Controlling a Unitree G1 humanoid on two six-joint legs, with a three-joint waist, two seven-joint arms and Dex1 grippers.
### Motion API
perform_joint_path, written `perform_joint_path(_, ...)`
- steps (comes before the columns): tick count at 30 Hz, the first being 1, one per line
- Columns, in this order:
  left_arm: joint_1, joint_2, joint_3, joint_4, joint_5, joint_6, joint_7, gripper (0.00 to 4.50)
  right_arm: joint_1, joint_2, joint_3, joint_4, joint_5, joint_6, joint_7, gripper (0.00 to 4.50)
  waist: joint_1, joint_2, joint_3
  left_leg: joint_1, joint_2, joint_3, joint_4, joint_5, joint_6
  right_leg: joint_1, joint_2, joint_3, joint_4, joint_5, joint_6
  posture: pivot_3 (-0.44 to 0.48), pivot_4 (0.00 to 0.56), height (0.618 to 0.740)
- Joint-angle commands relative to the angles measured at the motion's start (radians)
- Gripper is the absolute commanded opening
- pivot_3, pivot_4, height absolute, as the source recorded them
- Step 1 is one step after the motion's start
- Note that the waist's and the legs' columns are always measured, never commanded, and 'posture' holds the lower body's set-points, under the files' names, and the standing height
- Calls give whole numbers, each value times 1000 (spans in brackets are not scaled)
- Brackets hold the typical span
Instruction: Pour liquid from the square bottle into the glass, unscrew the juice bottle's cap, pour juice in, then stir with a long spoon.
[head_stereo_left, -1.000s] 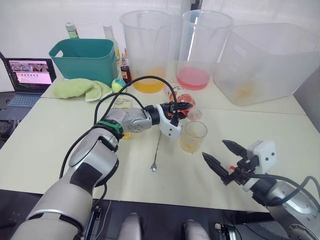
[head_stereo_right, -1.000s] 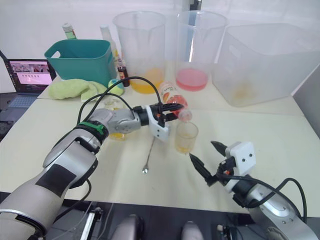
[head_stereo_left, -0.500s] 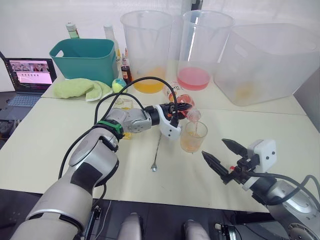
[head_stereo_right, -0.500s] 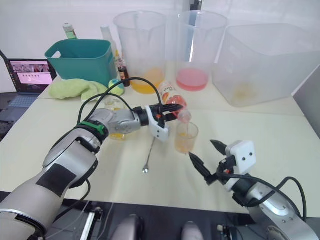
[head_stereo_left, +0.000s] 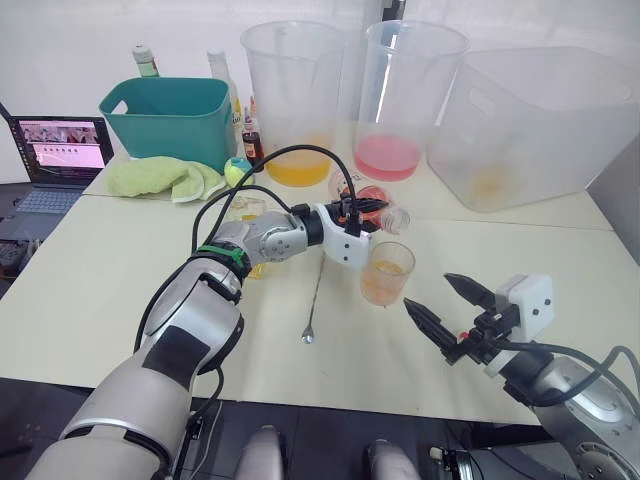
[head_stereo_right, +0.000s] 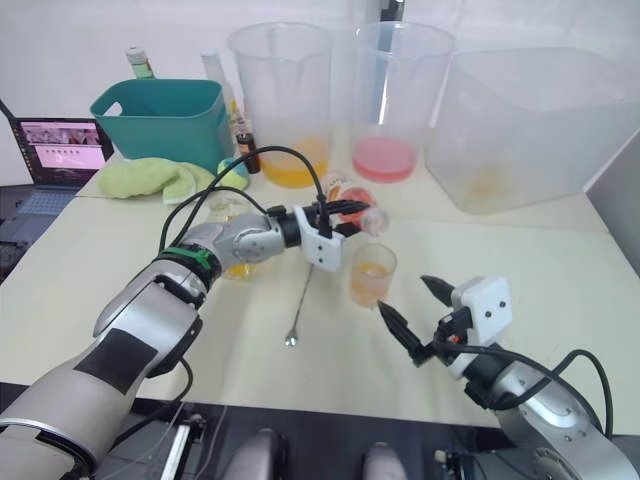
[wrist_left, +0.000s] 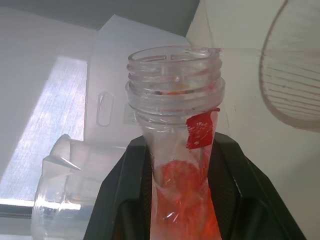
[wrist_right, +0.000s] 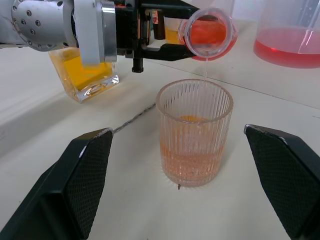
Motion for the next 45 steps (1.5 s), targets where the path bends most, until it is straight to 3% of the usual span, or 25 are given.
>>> perform_joint_path(1,-15,-9,101,-29,-145,-5,-113,1231,-22,-7,-21,-3,10,-7,8,4446,0,0,0,0,0,0,0,0,0,0,0,0,0,0,0,0,150,730)
perform_joint_path(8,-7,-8,319,-106,-496,89,-528,1231,-82,-20,-13,40,24,-5,47,4446,-3,0,0,0,0,0,0,0,0,0,0,0,2,0,0,0,150,730)
perform_joint_path(10,20,12,409,-226,-707,238,-765,1231,-118,-33,-4,71,29,-4,76,4446,-7,0,0,0,0,0,1,0,0,0,0,0,2,0,0,0,150,730)
perform_joint_path(12,58,47,457,-357,-830,408,-912,1231,-151,-40,4,97,39,-1,100,4446,-17,0,0,1,0,0,1,1,0,0,0,0,4,0,0,0,150,730)
perform_joint_path(14,98,76,475,-473,-885,538,-974,1231,-172,-43,8,113,44,2,115,4446,-25,1,0,1,1,-1,0,1,0,0,1,0,5,0,-1,0,150,730)
perform_joint_path(17,222,198,508,-807,-1051,914,-1072,1231,-226,-81,10,161,74,7,201,4446,-42,1,0,2,1,-2,0,1,0,0,0,0,5,0,-1,0,150,730)
perform_joint_path(23,400,401,607,-1204,-1290,1407,-1077,1231,-310,-189,-3,241,159,46,375,4446,-43,1,0,2,1,-3,1,1,1,1,1,0,6,0,-1,0,150,730)
perform_joint_path(29,557,561,742,-1369,-1412,1642,-1053,1231,-431,-284,33,336,191,75,551,4446,-37,1,0,2,1,-3,1,1,1,1,1,0,6,-1,-1,0,150,730)
perform_joint_path(33,646,639,812,-1406,-1418,1682,-1046,1231,-503,-300,62,388,175,79,617,4446,-36,1,1,3,2,-3,1,1,1,1,1,0,6,-1,-2,0,150,730)
perform_joint_path(39,744,738,920,-1321,-1407,1697,-1049,1231,-583,-285,108,456,125,59,674,4446,-29,0,1,3,2,-3,1,1,1,0,1,0,6,-1,-2,0,150,730)
perform_joint_path(45,800,796,942,-1202,-1348,1647,-1098,1231,-591,-270,125,468,89,41,697,4446,-29,0,1,3,2,-3,0,1,1,0,1,0,6,-1,-3,0,150,730)
